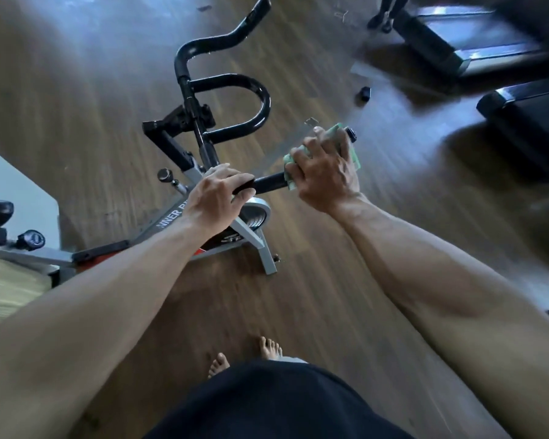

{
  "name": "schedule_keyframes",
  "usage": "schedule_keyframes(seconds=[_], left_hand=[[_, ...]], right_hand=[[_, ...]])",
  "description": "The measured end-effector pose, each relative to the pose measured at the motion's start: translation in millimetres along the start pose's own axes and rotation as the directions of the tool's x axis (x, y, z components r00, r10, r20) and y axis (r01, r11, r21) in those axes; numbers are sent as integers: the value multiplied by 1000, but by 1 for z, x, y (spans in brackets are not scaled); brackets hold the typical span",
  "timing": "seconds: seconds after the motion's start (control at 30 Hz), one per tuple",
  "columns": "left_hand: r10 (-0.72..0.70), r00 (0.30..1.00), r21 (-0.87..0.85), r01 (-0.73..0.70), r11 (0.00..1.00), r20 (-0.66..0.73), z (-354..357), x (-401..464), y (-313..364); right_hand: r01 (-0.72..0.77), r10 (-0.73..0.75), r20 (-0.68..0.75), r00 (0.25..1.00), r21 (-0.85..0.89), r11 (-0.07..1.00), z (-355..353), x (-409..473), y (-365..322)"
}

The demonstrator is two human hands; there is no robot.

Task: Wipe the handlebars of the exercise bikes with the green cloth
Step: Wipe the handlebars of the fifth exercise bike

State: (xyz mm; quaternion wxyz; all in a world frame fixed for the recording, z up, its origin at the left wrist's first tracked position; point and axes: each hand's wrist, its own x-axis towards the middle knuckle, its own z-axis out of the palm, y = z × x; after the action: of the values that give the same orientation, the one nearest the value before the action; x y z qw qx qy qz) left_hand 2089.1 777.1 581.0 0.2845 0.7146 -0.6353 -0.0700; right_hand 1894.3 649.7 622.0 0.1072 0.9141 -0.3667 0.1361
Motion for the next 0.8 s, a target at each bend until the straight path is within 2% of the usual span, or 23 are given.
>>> schedule_keyframes(seconds=[0.1, 0.17, 0.3, 0.4, 0.53, 0.63, 0.7, 0.8], left_hand=[[41, 999, -26, -40, 999, 23, 3, 0, -11], [61, 998, -34, -60, 998, 36, 4, 1, -17], [98, 994, -44, -97, 994, 41, 2, 1, -26], [123, 991, -32, -121, 992, 58, 1, 0, -27], [105, 992, -42, -103, 994, 66, -3, -2, -26], [100, 992, -42, -97, 994, 81, -9, 1, -31], [96, 992, -36, -93, 995, 86, -11, 3, -33], [93, 993, -23, -92, 996, 75, -11, 3, -32]], right_hand=[[-67, 64, 52, 997, 70, 995, 14, -4, -33], [-49, 44, 68, 997, 62, 997, 13, -2, -33], [106, -95, 104, 990, -99, 989, -2, 10, 6], [46, -24, 125, 992, -177, 983, -5, 13, 9], [-70, 78, 96, 992, -82, 994, 7, 1, -29], [4, -2, 97, 995, -21, 1000, 13, -3, -39], [68, -59, 102, 993, -95, 993, 9, 3, -24], [97, -69, 127, 990, -236, 967, -10, 17, 12]])
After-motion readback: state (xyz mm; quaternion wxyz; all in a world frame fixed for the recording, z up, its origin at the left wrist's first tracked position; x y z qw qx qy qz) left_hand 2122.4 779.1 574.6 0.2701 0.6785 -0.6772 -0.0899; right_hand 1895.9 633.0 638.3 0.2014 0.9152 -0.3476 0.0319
